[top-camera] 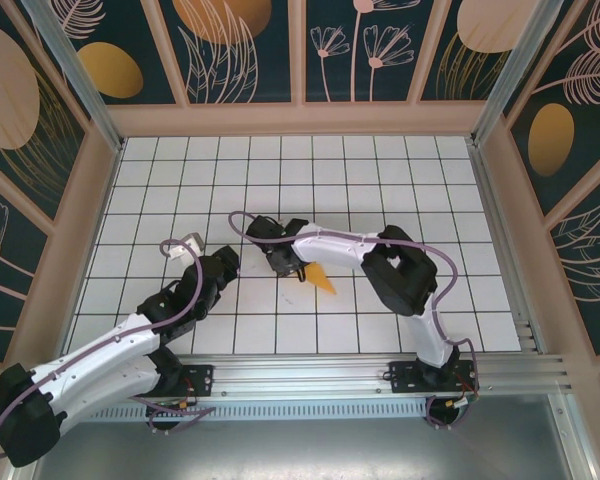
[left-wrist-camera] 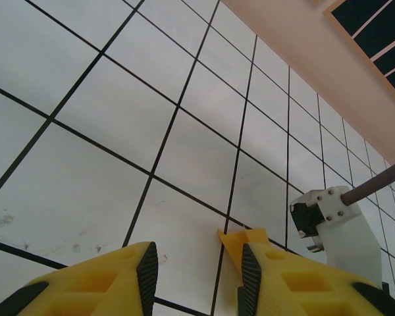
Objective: Fold a paper plane with a square sheet of paper (pick it up from the middle)
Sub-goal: Turn over the paper at the center of the table.
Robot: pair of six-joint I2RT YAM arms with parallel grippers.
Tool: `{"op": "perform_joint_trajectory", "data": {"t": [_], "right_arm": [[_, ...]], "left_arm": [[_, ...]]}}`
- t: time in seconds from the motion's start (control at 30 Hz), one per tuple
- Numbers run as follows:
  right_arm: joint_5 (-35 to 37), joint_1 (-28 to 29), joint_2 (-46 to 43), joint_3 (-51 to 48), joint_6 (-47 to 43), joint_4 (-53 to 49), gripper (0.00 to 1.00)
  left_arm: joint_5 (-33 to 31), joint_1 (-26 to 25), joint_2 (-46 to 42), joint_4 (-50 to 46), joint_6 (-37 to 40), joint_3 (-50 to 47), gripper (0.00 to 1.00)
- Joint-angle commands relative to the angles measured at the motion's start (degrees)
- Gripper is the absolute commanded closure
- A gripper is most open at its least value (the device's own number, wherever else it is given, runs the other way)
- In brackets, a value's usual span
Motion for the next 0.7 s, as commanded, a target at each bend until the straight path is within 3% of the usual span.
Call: {"op": "perform_joint_trajectory", "data": {"t": [0.0,0.03,0.07,0.2,0.3,0.33,0.5,0.67], "right_arm": [[-7.45,-0.04,-2.89,0.19,-0.67,1.73,0.52],[-8.97,-0.27,-4.18,-0.49,-1.08,2.42,0.42],[-9.8,-0.38,-5.42,-0.91,-1.22,2.91,0.38],[-14.7,-1.87,-12.21,-5.54,-1.82,7.62,0.35],[-22.44,-5.27,-18.87,-12.93,-0.41,14.23,0.36],[-24.12,-6.9,-20.72,-15.44,0.31,16.18,0.39],[-38.3,-14.43,-26.37,-26.27,1.25,24.33,0.73],[-46.24,-15.87,-26.68,-30.79,-0.15,26.32,0.82]], "left_arm": [[-0.12,0.3,-0.47,-0.89,-0.32,-0.95,0.59],[0.07,0.26,-0.36,-0.8,-0.19,-0.96,0.59],[0.42,0.26,-0.24,-0.68,-0.23,-0.94,0.58],[2.63,0.27,0.52,1.12,-0.03,-1.39,0.58],[6.06,0.26,2.58,3.18,0.44,-1.64,0.57],[7.69,0.27,3.67,4.19,0.64,-1.62,0.57],[15.24,0.26,10.17,9.57,0.96,-1.25,0.54],[23.17,0.26,18.15,15.69,0.91,0.28,0.54]]}}
